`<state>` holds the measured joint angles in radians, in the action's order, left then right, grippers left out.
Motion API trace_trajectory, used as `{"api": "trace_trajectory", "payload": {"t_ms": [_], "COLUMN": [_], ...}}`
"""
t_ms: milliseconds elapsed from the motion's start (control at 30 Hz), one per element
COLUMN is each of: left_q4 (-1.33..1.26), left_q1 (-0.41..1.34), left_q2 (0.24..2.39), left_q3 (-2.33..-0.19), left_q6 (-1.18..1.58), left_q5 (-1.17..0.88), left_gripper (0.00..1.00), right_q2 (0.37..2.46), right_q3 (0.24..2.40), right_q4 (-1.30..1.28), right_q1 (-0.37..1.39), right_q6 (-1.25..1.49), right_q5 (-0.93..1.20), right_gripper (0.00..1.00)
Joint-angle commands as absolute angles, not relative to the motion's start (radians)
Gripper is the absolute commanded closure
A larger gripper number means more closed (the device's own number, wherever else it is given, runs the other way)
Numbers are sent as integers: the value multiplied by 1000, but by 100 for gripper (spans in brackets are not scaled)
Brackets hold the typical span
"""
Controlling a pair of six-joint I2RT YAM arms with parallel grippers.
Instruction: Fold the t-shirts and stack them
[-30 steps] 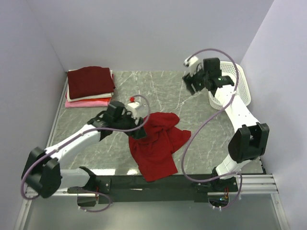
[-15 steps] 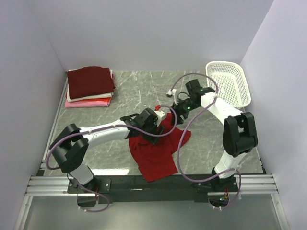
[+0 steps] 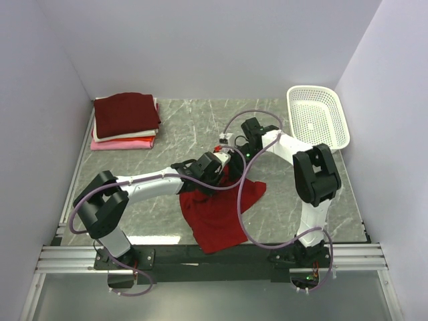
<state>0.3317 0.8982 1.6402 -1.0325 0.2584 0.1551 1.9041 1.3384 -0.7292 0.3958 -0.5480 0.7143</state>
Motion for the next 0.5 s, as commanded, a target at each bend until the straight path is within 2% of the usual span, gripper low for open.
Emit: {"api": "trace_trajectory", "payload": {"t_ms": [0,67,100,200,233,333,400,467], "left_q4": [256,239,226,216,216,218,219,232], "left_q1": [900,899,900,899,897,893,888,879], "left_q2": [1601,1601,1600,1595,1591,1551,1504,1447], "left_q3": [-1028,-1014,-1009,-994,-989,-983,-985,-997], "left_q6": [267,267,267,272,273,275,275,270], "left_q5": [184,170,166,152,150,143,135,118], "left_gripper": [55,70,74,79,80,88,92,96], "right_q2": [1916,1925,1927,1931,1928,1911,1882,1856], "right_q3": [1402,1405,1404,1414,1417,1430,1440,1453], "right_q4": [-698,-698,-698,-715,-721,-736,-749,-761], "right_q1": [405,405,405,405,403,390,384,365], "right_q6": [-474,-459,-457,-457,-457,-457,-460,-459], "right_q5": [707,724,729,733,730,732,724,701], "right_gripper": [41,46,47,63,75,95,100,100]}}
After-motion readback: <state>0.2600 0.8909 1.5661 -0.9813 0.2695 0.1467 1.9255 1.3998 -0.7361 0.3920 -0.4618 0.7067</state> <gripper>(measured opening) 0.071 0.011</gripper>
